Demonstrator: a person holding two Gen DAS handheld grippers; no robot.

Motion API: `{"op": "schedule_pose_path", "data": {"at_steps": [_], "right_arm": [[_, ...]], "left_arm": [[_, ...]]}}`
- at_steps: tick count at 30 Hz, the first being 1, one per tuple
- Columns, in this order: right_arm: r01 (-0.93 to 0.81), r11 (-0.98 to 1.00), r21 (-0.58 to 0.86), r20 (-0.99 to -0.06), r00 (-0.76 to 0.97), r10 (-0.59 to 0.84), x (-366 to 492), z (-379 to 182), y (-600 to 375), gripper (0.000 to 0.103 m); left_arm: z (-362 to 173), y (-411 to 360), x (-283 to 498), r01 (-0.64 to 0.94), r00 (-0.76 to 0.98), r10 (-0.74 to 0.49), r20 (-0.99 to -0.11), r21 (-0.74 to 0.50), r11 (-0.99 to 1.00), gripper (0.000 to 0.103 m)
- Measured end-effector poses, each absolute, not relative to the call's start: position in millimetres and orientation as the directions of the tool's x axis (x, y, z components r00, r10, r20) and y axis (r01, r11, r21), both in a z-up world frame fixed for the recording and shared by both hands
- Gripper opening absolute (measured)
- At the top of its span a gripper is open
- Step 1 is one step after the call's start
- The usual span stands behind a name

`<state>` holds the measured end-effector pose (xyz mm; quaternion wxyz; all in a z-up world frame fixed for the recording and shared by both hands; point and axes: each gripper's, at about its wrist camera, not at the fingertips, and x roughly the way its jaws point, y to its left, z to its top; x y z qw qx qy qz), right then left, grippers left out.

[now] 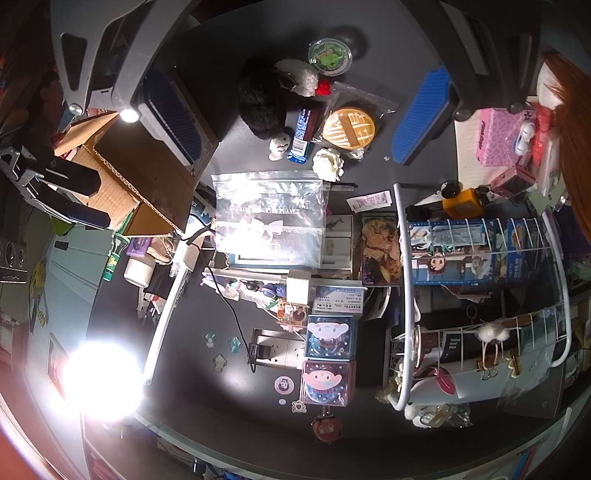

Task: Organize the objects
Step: 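Move the right tool toward the black fluffy pompom on the desk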

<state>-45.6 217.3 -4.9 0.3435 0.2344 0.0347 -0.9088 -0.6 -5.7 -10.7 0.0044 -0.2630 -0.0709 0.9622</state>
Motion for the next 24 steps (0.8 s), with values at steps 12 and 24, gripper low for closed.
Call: {"op": "schedule_pose_path", "data": {"at_steps": [12,24], "right_arm": [[0.648,-0.755,0.101,-0.438,-0.653,-0.618,-41,-4,217,0.103],[0.648,-0.755,0.100,-0.418,-0.661,-0.623,-33,-3,215,0.103]], "left_arm": [[-11,-5,0,0.027,-0.861,0.047,-0.506,-0.138,-0.990,0.102],[-12,-5,1,0.026,-0.860,0.048,-0.507,-0.137,-0.990,0.102]]}}
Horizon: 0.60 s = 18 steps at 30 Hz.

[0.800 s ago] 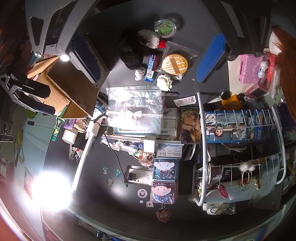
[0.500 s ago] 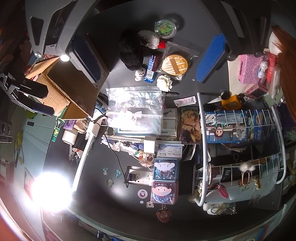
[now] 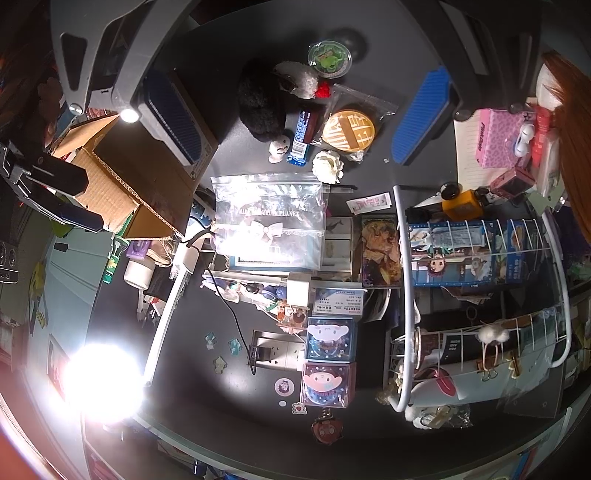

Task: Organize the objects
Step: 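Move the right tool toward the black fluffy pompom on the desk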

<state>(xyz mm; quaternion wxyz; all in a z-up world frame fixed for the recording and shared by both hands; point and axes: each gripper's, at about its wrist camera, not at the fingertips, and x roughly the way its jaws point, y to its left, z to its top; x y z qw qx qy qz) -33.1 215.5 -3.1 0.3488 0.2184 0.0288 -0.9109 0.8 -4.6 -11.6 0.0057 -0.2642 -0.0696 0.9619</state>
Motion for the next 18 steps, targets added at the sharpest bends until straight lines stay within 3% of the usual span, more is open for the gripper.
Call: {"op": "schedule_pose_path", "data": {"at_steps": [10,18], "right_arm": [[0.640,-0.762,0.103,-0.418,-0.667,-0.617,-29,-1,214,0.103],[0.675,-0.735,-0.057,-0.398,-0.691,-0.604,9,5,168,0.100]], "left_arm": [[-11,-4,0,0.026,-0.860,0.048,-0.508,-0.138,-0.990,0.102],[-24,-30,13,0.004,-0.871,0.082,-0.485,-0.173,-0.985,0.102]]}}
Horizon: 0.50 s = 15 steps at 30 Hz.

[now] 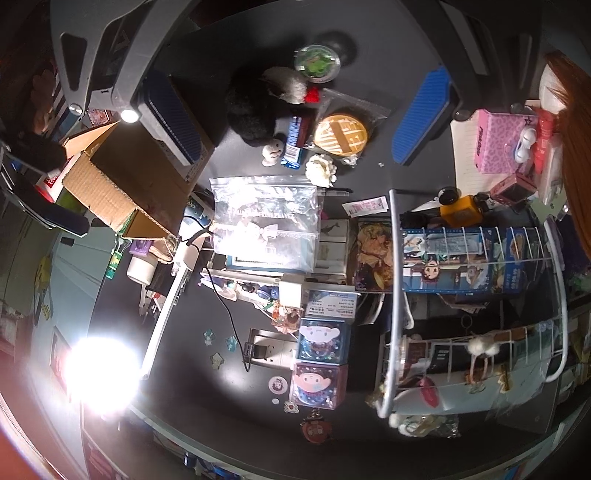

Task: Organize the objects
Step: 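Move the right tool toward the black fluffy pompom on the desk, then grasp the black fluffy pompom with the right gripper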

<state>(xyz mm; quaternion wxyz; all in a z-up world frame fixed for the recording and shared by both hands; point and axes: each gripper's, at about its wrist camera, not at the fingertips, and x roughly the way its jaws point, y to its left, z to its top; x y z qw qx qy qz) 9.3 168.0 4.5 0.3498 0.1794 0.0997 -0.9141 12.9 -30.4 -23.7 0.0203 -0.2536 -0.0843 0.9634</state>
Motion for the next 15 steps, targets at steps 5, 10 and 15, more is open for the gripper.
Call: {"op": "schedule_pose_path", "data": {"at_steps": [5,10,15], "right_arm": [[0.734,-0.679,-0.029,-0.471,-0.609,-0.638,16,-21,115,0.069],[0.691,-0.710,0.138,-0.574,-0.528,-0.626,-9,-77,84,0.068],[0.463,-0.849,0.256,-0.587,-0.623,-0.517,-33,-118,101,0.060]], "left_arm": [[-45,-67,13,0.034,-0.862,0.057,-0.503,-0.168,-0.985,0.102],[-69,-80,16,-0.012,-0.868,0.040,-0.494,-0.059,-0.998,0.102],[-89,-74,4,-0.133,-0.827,0.134,-0.546,-0.042,-0.990,0.102]]}}
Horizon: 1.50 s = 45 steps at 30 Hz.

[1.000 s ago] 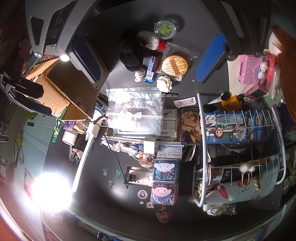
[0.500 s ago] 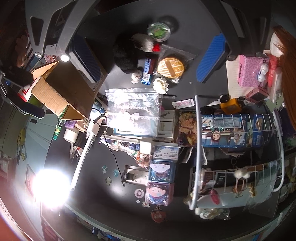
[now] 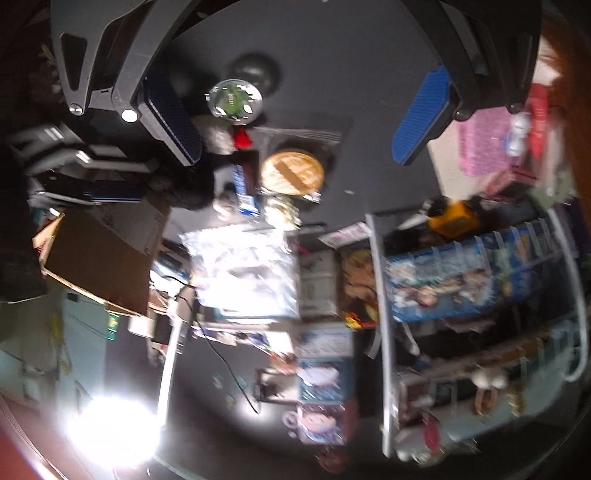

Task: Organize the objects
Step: 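Grasp the black fluffy pompom with the right gripper, then carry the pompom into the cardboard box and open the right gripper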

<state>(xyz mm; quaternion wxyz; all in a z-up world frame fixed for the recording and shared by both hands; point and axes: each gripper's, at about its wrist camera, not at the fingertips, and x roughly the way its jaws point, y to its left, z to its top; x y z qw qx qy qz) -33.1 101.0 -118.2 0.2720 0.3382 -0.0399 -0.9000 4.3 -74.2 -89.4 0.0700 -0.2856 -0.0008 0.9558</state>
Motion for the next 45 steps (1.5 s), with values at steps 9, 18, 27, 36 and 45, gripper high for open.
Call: {"op": "schedule_pose_path", "data": {"at_steps": [9,18,27,36,45], "right_arm": [[0.337,-0.925,0.175,-0.652,-0.664,-0.365,-55,-141,102,0.045],[0.350,-0.931,0.099,-0.669,-0.669,-0.323,-61,-144,99,0.032],[0.337,-0.941,0.026,-0.613,-0.738,-0.281,-48,-128,105,0.029],[0.461,-0.887,0.039,-0.510,-0.754,-0.414,-29,-80,99,0.029],[0.600,-0.800,0.032,-0.450,-0.706,-0.547,-17,-29,104,0.029]], "left_arm": [[-133,-41,-51,-0.183,-0.747,0.126,-0.653,0.020,-0.983,0.102],[-154,-36,-68,-0.182,-0.691,0.124,-0.713,0.004,-0.983,0.102],[-161,-35,-71,-0.165,-0.678,0.090,-0.730,0.031,-0.986,0.103],[-109,-60,-56,-0.203,-0.729,0.265,-0.631,-0.170,-0.964,0.102],[-20,-59,-58,-0.454,-0.623,0.600,-0.502,-0.393,-0.800,0.102]]}}
